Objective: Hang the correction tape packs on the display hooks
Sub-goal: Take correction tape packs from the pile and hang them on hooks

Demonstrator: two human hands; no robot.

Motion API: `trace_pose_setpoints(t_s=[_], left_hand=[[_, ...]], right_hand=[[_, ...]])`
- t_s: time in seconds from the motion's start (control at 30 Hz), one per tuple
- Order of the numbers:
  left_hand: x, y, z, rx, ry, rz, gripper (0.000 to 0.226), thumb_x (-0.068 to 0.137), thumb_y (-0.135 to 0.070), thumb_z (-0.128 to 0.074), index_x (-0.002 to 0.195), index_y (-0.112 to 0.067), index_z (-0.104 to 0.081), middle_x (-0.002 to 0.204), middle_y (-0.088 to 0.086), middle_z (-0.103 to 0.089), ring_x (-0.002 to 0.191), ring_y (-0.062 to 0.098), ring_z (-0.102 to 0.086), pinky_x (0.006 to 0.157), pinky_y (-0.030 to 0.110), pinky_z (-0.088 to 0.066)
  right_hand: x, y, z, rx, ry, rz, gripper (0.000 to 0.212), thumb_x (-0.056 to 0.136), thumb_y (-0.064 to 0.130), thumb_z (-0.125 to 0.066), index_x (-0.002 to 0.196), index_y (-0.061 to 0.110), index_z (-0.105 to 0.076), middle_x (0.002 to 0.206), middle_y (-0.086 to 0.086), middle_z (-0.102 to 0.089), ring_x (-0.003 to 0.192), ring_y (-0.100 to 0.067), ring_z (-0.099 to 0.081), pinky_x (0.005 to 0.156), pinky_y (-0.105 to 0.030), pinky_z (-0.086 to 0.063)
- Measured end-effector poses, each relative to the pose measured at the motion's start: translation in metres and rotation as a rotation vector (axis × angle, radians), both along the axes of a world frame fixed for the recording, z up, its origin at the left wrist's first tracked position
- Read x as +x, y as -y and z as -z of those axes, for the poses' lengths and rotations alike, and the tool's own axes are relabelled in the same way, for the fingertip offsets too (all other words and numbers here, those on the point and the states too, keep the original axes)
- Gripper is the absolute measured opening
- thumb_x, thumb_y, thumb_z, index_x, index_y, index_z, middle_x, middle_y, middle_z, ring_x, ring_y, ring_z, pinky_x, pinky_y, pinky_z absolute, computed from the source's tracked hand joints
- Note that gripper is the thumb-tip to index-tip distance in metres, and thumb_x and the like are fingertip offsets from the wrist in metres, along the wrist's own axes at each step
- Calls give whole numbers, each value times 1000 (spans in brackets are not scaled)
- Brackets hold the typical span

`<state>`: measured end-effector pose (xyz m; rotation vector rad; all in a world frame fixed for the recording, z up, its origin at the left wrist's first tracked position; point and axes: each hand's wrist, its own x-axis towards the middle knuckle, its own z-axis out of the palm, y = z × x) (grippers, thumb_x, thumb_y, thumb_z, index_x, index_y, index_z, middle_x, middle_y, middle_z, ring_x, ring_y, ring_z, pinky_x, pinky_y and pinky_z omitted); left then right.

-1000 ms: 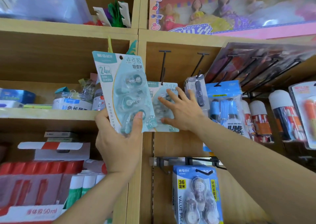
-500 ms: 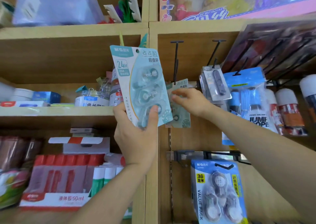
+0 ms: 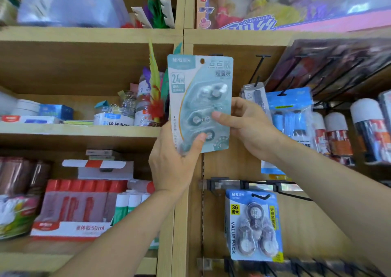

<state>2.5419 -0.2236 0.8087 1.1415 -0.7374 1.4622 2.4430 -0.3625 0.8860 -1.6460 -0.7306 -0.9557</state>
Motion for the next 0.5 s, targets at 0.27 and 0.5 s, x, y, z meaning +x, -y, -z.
trace_pose_setpoints(t_s=[0.27, 0.5], left_hand=[[6, -1, 1, 199, 127, -277, 46, 86, -33, -62, 127, -12, -63, 118, 2, -66, 107, 21, -59, 89, 31, -48], [15, -20, 2, 394, 229, -638, 56, 79, -20, -60, 133, -5, -61, 135, 8, -61, 121, 29, -56, 98, 41, -46]], right_hand=[[-20, 52, -8, 182, 105, 283, 29, 85, 14, -77, 109, 11, -60, 102, -9, -75, 90, -25, -74, 78, -46, -61], [-17, 68, -15, 58, 33, 537, 32, 86, 17, -77, 112, 17, -59, 101, -1, -72, 90, -19, -71, 71, -36, -58]])
